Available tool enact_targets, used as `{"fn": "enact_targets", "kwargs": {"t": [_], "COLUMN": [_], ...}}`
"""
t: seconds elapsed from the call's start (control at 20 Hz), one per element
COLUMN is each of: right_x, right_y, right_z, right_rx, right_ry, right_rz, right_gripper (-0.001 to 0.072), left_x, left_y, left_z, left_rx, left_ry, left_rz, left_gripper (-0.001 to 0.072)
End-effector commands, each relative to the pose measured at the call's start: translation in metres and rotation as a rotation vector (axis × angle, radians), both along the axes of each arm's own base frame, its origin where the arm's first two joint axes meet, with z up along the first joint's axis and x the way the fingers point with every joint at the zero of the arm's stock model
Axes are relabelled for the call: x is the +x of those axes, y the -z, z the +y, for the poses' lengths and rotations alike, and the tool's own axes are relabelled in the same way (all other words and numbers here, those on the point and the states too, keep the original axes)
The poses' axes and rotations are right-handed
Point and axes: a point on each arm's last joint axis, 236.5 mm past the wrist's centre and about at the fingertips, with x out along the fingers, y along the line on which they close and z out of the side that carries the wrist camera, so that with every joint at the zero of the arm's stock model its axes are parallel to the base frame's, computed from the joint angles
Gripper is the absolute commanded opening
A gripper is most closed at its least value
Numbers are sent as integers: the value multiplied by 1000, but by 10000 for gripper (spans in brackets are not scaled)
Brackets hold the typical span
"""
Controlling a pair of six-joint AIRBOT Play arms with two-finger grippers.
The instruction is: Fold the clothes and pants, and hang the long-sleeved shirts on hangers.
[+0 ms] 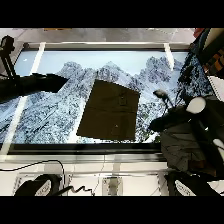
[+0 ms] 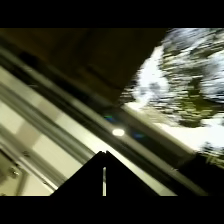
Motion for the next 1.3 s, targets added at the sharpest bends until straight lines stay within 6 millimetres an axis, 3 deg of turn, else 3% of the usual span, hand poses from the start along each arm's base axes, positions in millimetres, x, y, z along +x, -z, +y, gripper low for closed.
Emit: {"fn": "enact_targets", "kwargs": {"t": [0.0,0.05,0.1,0.15,0.25,0.5,0.6,0.65,0.8,0.9,1.0,1.1,1.25], "right_x": [-9,-2,5,8,5,-12,-11,-8,1,2,8,13,7], "right_y": [40,50,60,70,86,125,127,126,121,119,115,111,107], "right_z": [29,24,15,7,3,8,17,24,35,36,41,45,49], "right_rx": [185,168,139,103,72,44,81,115,183,191,222,255,267], "right_ry": [205,293,375,424,452,393,375,388,421,424,452,481,460], "right_rz": [80,88,93,107,165,318,354,363,364,368,367,368,397], "right_gripper": [160,417,567,564,560,544,522,443,430,433,500,450,426], "left_x": [-4,-5,-7,-7,-11,-38,-49,-56,-81,-97,-104,-104,-104], "left_y": [4,8,16,25,48,116,147,161,207,235,252,264,285], "left_z": [-1,2,7,16,41,72,82,85,97,93,72,54,38], "left_rx": [11,35,77,134,278,351,340,334,302,221,73,-40,-140], "left_ry": [12,13,12,3,-20,-46,-61,-62,-88,-89,-57,-34,-23], "left_rz": [17,26,41,55,97,313,394,430,561,650,700,737,822], "left_gripper": [695,694,690,661,505,499,498,498,480,480,480,487,601]}}
